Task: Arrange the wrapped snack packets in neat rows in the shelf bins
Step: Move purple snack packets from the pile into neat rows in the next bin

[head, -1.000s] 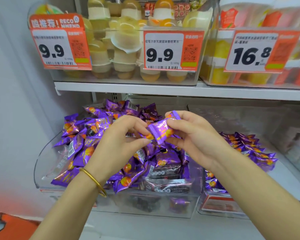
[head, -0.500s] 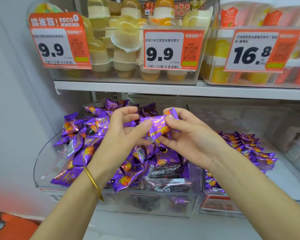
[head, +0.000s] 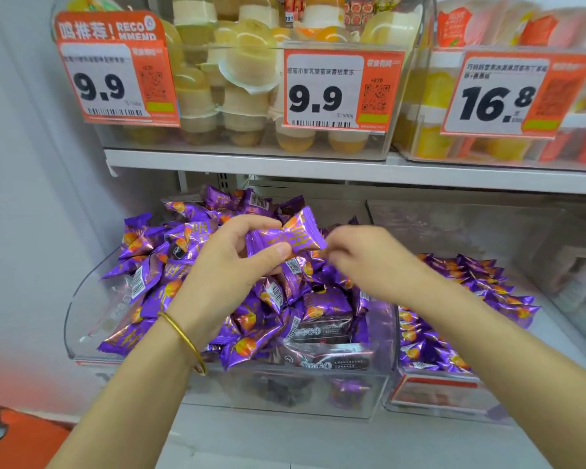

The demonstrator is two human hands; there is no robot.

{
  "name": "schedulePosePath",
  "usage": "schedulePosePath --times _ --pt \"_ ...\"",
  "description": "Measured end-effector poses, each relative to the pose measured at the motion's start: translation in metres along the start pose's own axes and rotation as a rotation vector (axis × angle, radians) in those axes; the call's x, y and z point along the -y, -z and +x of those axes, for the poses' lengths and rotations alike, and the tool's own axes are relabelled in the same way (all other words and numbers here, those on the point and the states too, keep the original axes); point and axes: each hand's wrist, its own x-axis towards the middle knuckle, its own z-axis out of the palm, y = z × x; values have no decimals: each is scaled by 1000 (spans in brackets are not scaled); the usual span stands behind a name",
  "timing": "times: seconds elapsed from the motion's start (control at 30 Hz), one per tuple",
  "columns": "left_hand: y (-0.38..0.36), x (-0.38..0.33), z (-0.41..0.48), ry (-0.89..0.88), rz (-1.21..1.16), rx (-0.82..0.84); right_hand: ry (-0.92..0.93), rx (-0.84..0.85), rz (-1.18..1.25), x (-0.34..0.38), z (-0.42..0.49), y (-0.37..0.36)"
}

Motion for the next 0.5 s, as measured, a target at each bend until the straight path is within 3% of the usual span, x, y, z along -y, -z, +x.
schedulePosePath --times 0.07,0.17,0.33,0.5 --pt "-1 1 -1 3 -6 11 105 230 -428 1 -2 -10" --pt "-2 1 -2 19 -56 11 109 397 -666 9 -3 -15" --pt "-2 -3 -3 30 -133 37 154 331 -639 10 3 -15" --pt "-3 -6 -4 23 -134 -11 261 115 -450 7 -10 -2"
